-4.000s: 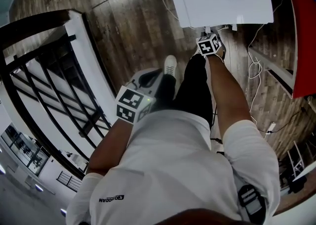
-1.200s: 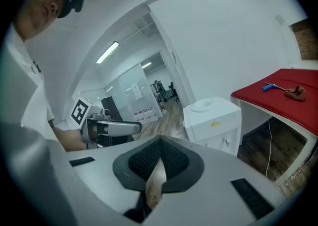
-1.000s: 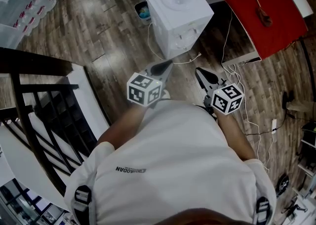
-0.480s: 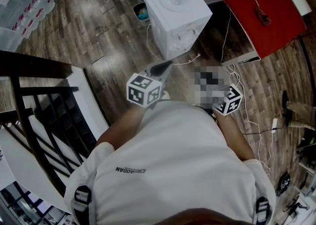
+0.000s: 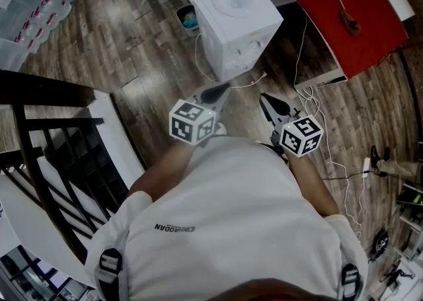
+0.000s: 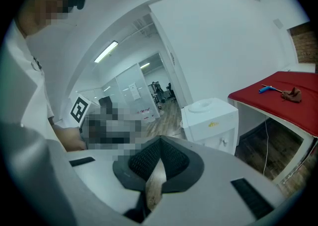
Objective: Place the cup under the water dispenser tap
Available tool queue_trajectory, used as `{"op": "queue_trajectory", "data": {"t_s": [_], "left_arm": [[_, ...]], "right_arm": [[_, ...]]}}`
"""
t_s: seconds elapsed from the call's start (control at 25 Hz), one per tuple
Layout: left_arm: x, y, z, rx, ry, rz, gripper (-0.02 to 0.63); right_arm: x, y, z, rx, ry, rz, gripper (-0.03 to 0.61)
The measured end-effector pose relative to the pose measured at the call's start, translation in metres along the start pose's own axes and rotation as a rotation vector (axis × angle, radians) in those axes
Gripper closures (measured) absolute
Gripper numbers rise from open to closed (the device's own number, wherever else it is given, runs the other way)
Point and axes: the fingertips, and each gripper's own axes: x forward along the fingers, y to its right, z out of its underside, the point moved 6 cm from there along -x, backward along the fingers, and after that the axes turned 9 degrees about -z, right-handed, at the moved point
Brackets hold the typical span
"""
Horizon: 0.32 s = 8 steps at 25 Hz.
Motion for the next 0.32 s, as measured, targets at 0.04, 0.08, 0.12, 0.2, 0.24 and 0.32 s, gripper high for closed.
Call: {"op": "queue_trajectory", "data": {"t_s": [0.04, 0.08, 0.12, 0.2, 0.24, 0.32], "left_arm": [[-0.0006, -0.0006, -0.0001, 0.001, 0.000, 0.000, 0.617], [-0.0010, -0.0012, -0.0002, 0.002, -0.001, 0.000, 0.617], [-0.0012, -0.0018, 0.0001, 0.003, -0.001, 0.000, 0.617], [-0.0012, -0.0030, 0.0014, 0.008, -0.003, 0.000, 0.617], [-0.0012, -0.0035, 0.0022, 0.010, -0.003, 0.000, 0.617], [-0.0014, -0.0042, 0.0037, 0.015, -0.004, 0.001, 0.617]], "right_arm": [[0.0001, -0.0006, -0.0003, 0.000, 0.001, 0.002, 0.557], [0.0002, -0.0010, -0.0006, 0.000, 0.001, 0.004, 0.557], [0.0004, -0.0011, -0.0005, -0.001, 0.001, 0.006, 0.557], [0.0012, -0.0012, 0.0007, -0.002, 0.001, 0.009, 0.557], [0.0016, -0.0012, 0.0015, -0.003, 0.001, 0.010, 0.557], [0.0023, -0.0016, 0.0030, -0.005, 0.000, 0.012, 0.557]]}}
